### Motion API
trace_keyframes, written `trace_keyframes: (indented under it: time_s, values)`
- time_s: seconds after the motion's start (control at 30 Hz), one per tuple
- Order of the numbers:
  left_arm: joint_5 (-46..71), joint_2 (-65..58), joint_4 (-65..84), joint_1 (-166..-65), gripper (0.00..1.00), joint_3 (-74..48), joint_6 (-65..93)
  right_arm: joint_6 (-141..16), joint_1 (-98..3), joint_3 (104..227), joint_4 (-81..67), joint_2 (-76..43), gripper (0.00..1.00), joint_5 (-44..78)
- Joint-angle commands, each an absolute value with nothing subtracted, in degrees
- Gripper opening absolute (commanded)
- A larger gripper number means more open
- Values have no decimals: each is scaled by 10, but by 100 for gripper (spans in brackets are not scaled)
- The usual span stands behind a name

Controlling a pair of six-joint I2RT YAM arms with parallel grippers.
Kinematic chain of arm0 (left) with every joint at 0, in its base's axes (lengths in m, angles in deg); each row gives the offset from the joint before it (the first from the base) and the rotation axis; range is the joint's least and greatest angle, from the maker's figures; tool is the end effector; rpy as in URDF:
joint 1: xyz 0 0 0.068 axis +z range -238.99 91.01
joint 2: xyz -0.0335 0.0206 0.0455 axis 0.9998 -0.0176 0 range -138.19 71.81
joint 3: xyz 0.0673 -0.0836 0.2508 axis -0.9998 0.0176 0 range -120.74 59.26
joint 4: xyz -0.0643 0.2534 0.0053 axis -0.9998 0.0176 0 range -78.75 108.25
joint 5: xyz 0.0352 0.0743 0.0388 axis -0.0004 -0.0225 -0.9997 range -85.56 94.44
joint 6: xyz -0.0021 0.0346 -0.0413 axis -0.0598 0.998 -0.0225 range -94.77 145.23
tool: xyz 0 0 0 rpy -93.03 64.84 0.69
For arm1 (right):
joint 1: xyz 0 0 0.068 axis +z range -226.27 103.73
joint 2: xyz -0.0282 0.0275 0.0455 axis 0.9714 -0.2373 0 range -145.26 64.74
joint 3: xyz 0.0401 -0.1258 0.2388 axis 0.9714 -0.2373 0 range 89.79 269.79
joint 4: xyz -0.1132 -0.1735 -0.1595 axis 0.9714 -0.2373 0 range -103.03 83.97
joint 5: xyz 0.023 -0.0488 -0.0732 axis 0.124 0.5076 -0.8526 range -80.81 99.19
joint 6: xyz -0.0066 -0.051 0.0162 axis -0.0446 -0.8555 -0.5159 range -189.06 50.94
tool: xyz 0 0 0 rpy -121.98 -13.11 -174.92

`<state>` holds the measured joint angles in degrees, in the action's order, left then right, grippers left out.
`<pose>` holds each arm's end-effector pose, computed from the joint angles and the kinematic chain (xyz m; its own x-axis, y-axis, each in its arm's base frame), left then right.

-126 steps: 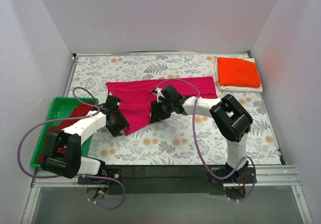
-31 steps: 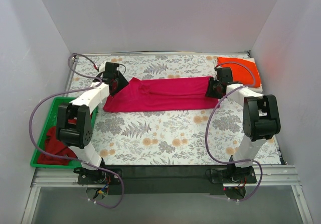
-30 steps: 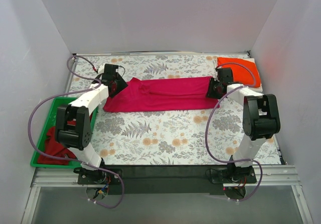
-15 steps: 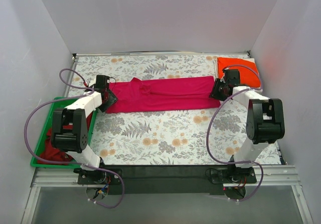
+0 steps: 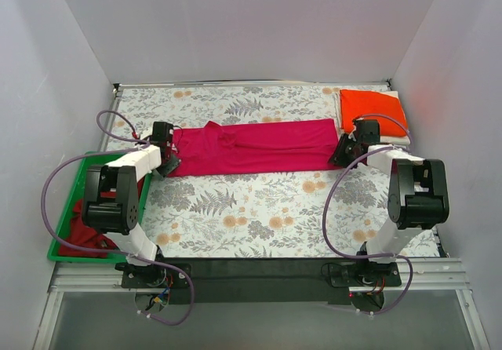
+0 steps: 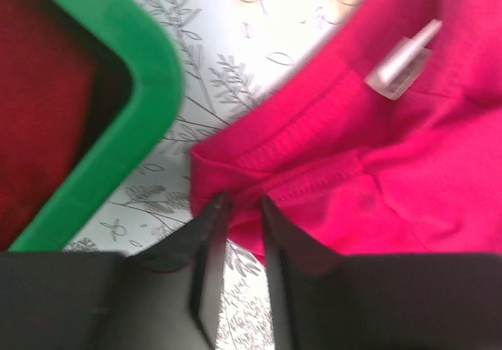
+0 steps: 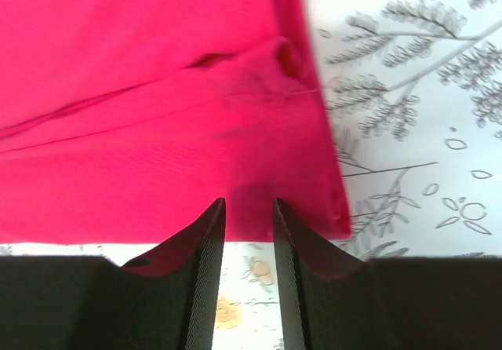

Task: Fold and stack the t-shirts
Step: Fold the tshirt

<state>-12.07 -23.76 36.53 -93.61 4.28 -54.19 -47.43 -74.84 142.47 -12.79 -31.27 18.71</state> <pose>0.3147 -0.0154 0.1637 -0.1290 -0.9351 -0.3300 -0.9013 0.2494 -0.3543 0.3368 0.0143 0.1679 -0.7609 0.3446 -0.5498 0.1611 0.9211 0.3544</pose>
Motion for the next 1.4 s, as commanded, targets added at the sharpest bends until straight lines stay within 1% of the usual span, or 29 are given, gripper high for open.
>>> trace_keyframes:
  time_s: [0.0, 0.13, 0.23, 0.4, 0.47, 0.5, 0.57, 0.6, 0.7, 0.77, 0.8, 0.87, 0.97, 1.0, 1.03, 1.1, 1.13, 1.17, 1.23, 1.27, 1.37]
  values:
    - [-174, -251, 380, -935, 21, 37, -546, -466, -774, 1407, -104, -329, 31, 180]
    - [-205, -276, 415, -924, 7, 20, -556, -461, -806, 1378, -106, -334, 29, 173]
    - [-210, -290, 437, -912, 5, 3, -560, -456, -829, 1361, -114, -320, 28, 160]
    - [-193, -287, 452, -907, 6, -15, -560, -457, -841, 1352, -141, -283, 28, 145]
    - [-173, -273, 452, -907, 10, -16, -560, -452, -840, 1351, -141, -269, 28, 159]
    - [-152, -265, 450, -910, 16, -15, -561, -451, -836, 1353, -141, -262, 29, 163]
    - [-134, -241, 451, -915, 24, -16, -560, -452, -827, 1364, -144, -244, 29, 169]
    - [-124, -232, 456, -924, 32, -18, -562, -450, -816, 1369, -144, -238, 29, 172]
    - [-108, -195, 461, -949, 48, -27, -568, -456, -779, 1401, -140, -225, 30, 189]
    - [-106, -172, 467, -974, 51, -41, -573, -469, -746, 1424, -132, -226, 30, 208]
    - [-107, -166, 469, -982, 52, -46, -577, -485, -714, 1445, -123, -230, 31, 219]
    - [-104, -161, 468, -1008, 52, -66, -582, -497, -663, 1472, -98, -246, 33, 239]
    - [-89, -173, 449, -1035, 53, -88, -571, -503, -626, 1526, -70, -295, 36, 280]
    - [-84, -181, 427, -1053, 52, -105, -561, -504, -606, 1540, -66, -309, 38, 289]
    - [-80, -201, 413, -1062, 46, -114, -553, -505, -597, 1564, -66, -335, 38, 293]
    - [-78, -227, 378, -1088, 40, -145, -526, -498, -578, 1581, -51, -354, 38, 296]
    - [-82, -262, 370, -1095, 37, -157, -518, -496, -575, 1583, -49, -361, 38, 296]
    - [-96, -278, 364, -1109, 30, -172, -502, -493, -572, 1581, -46, -362, 38, 296]
    - [-105, -328, 345, -1117, 23, -210, -490, -494, -570, 1573, -46, -357, 38, 294]
    - [-107, -344, 338, -1123, 18, -219, -486, -496, -570, 1561, -47, -354, 38, 291]
    - [-112, -401, 324, -1131, 13, -263, -466, -510, -570, 1535, -49, -328, 38, 278]
